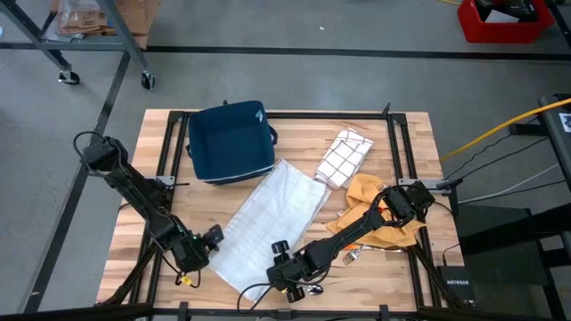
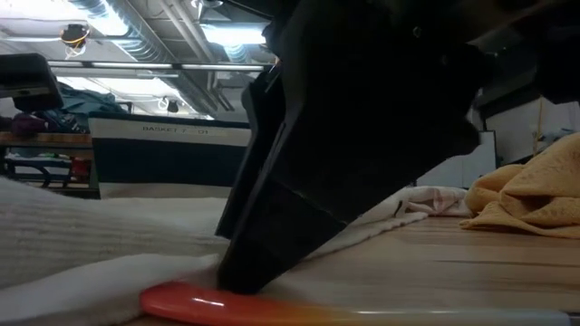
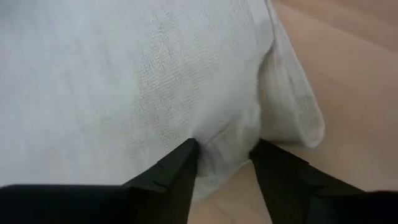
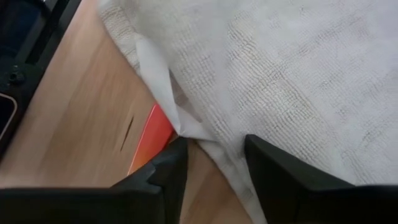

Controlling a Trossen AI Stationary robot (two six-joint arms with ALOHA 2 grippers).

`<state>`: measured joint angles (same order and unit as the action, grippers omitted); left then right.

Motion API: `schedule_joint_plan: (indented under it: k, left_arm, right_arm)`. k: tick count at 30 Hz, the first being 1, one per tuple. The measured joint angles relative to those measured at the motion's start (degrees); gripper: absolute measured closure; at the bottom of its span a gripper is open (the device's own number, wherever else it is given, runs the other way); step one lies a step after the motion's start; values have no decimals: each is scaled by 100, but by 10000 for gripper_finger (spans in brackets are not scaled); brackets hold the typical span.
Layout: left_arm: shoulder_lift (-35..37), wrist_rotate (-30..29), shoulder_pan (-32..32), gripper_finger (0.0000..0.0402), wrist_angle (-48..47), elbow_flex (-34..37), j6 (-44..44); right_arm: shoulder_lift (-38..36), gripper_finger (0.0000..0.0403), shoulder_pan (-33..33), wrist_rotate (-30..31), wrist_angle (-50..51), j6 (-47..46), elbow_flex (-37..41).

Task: Fold towel
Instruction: Fold the left white patterned towel

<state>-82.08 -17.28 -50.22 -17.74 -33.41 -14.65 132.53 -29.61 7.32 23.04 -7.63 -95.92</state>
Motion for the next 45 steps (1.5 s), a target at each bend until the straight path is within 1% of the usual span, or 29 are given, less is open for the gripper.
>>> schedule_joint_plan:
  k: [5, 9, 11, 15, 17, 20, 23, 26, 31, 35, 37, 40, 45]
  left_arm:
    - [-9, 36, 0, 316, 192, 9, 231]
    - [35, 52, -7, 381, 178, 13, 703]
    - [98, 58, -7, 393, 108, -5, 993]
    - [211, 182, -4, 385, -260, -293, 1401]
    - [252, 481, 7, 388, -577, -494, 1646]
    - [289, 1027, 25, 397, -971, -796, 2142]
    - [304, 1680, 88, 394, -1084, -993, 2650]
    - [305, 2324, 154, 396, -1012, -1096, 3022]
    - [306, 3203, 252, 396, -967, -1143, 3724]
    - [306, 3955, 333, 399, -707, -1143, 4487]
    - [313, 4119, 375, 398, -451, -1143, 4783]
    - [315, 4200, 430, 398, -4, -1143, 5083]
    - [383, 4429, 656, 399, 425, -1143, 5545]
  right_arm:
    - [10, 308, 2, 20, -299, -81, 6]
    - [24, 374, 17, 48, -528, -755, 13]
    - [36, 392, 17, 26, -659, -1090, 13]
    - [37, 379, 15, -16, -770, -1802, 13]
    - [37, 380, 15, -191, -882, -2283, 13]
    - [43, 395, 12, -649, -1019, -3013, -49]
    - [44, 395, 7, -842, -1074, -3538, -215]
    - [44, 393, 0, -951, -1068, -3821, -485]
    - [35, 398, 0, -1157, -1098, -3941, -931]
    - [17, 399, -2, -1297, -1120, -4613, -1104]
    - [15, 399, -5, -1304, -1096, -5147, -1103]
    - [17, 399, -33, -1306, -1065, -5975, -1097]
    - [17, 400, -105, -1367, -1189, -6479, -1099]
